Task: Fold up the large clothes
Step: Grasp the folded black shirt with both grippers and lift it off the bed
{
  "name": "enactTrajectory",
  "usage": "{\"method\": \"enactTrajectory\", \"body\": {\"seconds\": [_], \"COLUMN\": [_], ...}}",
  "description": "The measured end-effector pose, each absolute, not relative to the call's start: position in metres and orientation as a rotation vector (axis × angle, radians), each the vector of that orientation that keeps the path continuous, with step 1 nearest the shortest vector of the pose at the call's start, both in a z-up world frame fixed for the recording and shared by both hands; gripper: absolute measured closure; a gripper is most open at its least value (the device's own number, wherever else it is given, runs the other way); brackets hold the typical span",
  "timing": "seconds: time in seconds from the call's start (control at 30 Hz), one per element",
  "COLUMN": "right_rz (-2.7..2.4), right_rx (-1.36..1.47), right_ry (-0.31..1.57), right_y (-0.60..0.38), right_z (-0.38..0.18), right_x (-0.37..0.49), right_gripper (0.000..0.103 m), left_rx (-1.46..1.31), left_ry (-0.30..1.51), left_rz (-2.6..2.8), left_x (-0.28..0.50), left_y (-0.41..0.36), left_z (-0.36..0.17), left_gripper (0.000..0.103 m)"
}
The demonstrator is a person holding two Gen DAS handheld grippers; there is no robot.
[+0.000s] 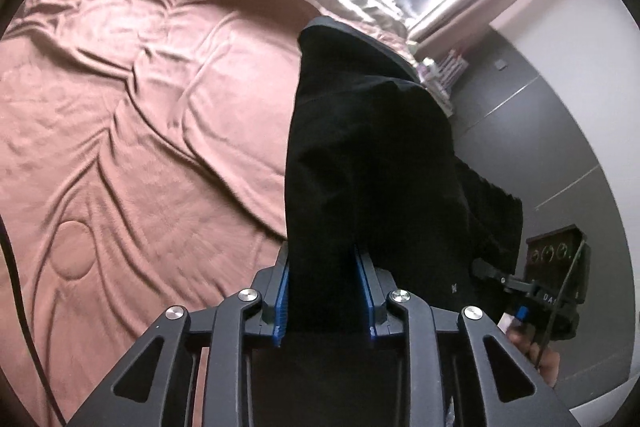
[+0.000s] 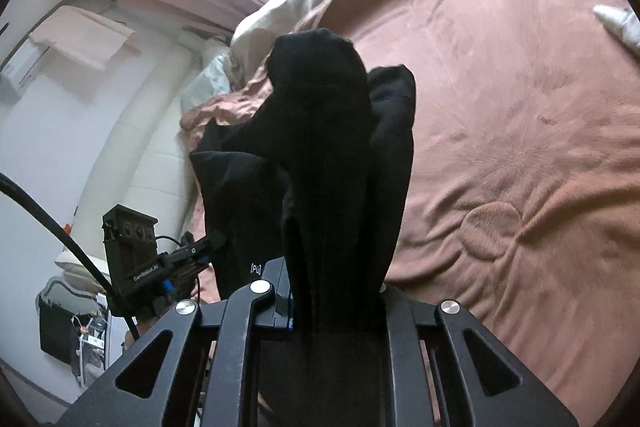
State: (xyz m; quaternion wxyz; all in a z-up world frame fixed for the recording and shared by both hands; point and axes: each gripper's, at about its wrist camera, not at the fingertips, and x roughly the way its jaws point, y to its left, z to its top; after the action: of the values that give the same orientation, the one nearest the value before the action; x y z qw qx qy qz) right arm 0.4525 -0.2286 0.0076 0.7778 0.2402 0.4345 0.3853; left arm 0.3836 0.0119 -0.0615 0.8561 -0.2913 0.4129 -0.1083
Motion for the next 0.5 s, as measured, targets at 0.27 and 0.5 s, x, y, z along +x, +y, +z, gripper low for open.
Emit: {"method": "enactTrajectory", "body": {"seconds": [0.27, 0.5], "right_rz": [0.863, 0.864], "right_rx": [0.483, 0.436], "right_ry": [0.853, 0.802], "right_y": [-0.266, -0.286], "right_z": [0.025, 0.041], "right_x": [0.383, 0.336], "right_gripper": [0.091, 0.091], "left_rx": [-0.624, -0.634], "left_ry": [0.744, 0.691], "left_rz": [-0.258, -0.267], "left_x": [0.321, 0.278], "left_y": [0.004, -0.001], "left_z": [-0.020, 0.000], "left_gripper": [0.075, 0.075]}}
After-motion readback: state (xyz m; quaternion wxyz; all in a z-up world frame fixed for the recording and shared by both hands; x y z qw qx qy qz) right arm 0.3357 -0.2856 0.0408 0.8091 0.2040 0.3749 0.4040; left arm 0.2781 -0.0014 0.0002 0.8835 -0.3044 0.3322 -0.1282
